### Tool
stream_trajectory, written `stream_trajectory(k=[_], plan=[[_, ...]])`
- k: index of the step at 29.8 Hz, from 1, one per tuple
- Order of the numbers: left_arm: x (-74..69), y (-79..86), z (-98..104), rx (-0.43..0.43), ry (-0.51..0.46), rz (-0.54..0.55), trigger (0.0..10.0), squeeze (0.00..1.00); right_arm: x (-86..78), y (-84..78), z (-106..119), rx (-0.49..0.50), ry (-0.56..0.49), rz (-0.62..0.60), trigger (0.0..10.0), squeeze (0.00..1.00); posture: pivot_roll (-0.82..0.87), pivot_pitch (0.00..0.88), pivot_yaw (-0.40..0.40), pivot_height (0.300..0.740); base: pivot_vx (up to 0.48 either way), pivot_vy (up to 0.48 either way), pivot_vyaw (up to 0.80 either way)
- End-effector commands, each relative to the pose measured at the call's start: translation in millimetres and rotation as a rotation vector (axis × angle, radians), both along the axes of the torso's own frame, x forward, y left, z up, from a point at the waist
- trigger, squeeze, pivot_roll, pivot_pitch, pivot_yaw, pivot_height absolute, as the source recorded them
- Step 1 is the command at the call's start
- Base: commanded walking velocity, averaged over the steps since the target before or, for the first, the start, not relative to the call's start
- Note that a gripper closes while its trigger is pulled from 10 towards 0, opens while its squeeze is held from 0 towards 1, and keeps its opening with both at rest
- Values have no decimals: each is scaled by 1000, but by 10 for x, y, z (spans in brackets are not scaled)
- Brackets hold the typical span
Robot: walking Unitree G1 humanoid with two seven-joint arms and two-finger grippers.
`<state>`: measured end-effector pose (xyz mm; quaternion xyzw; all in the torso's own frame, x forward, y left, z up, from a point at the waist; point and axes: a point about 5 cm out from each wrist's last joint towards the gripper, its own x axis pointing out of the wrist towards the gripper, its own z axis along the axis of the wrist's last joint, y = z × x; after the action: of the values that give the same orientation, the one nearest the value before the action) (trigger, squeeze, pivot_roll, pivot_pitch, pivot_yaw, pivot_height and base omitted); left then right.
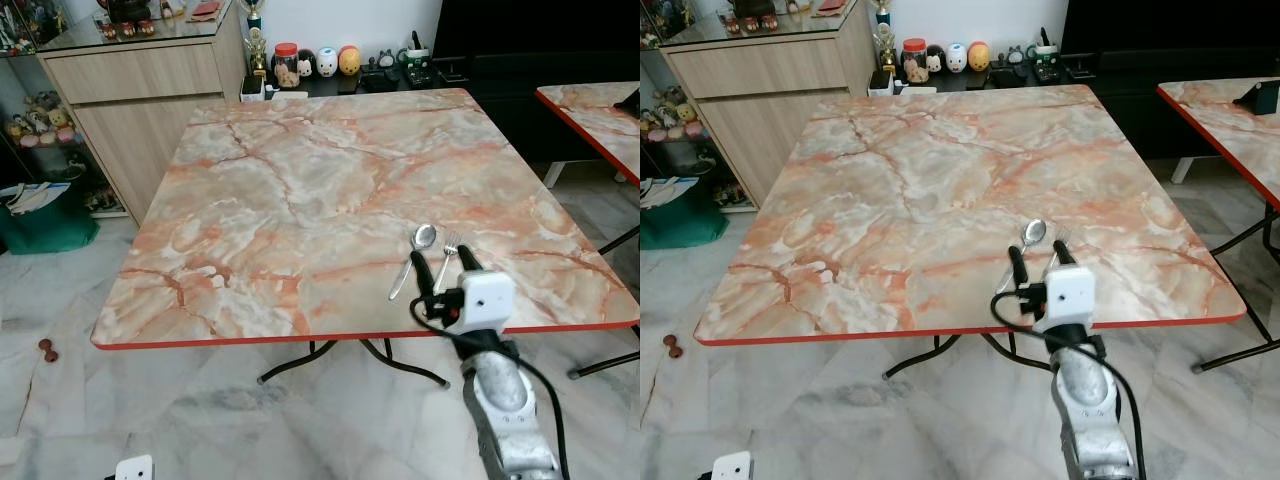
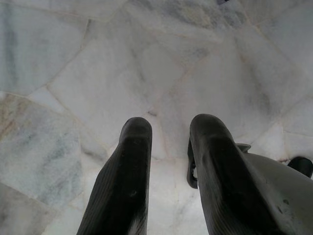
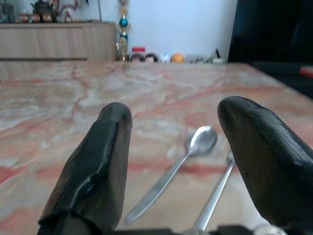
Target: Setting the table
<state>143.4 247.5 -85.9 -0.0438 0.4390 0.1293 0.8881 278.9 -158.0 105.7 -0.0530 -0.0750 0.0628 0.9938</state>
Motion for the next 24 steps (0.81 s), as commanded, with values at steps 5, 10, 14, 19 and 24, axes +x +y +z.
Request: stream_trajectory(k=[5,10,14,19,24], plan=[[7,15,8,14,-3,-12,10000,0,-29,83,72,9,1,8,10000,0,-97,0,64,740,0,0,0],[37,-11,14,12,-15,-17,10000,0,-2,85,98,12,2,1,10000,0,-95,0,61,740,0,0,0],[52,-38,13,12,-20,-23,10000,0,18,96,106,10,8,-5,10000,0,-95,0,60,740,121,0,0],[71,-61,16,11,-27,-28,10000,0,30,129,125,17,13,-10,10000,0,-95,0,59,740,243,0,0],[107,-64,31,19,-36,-37,10000,0,34,140,127,20,16,-12,10000,0,-95,0,59,740,247,0,0]])
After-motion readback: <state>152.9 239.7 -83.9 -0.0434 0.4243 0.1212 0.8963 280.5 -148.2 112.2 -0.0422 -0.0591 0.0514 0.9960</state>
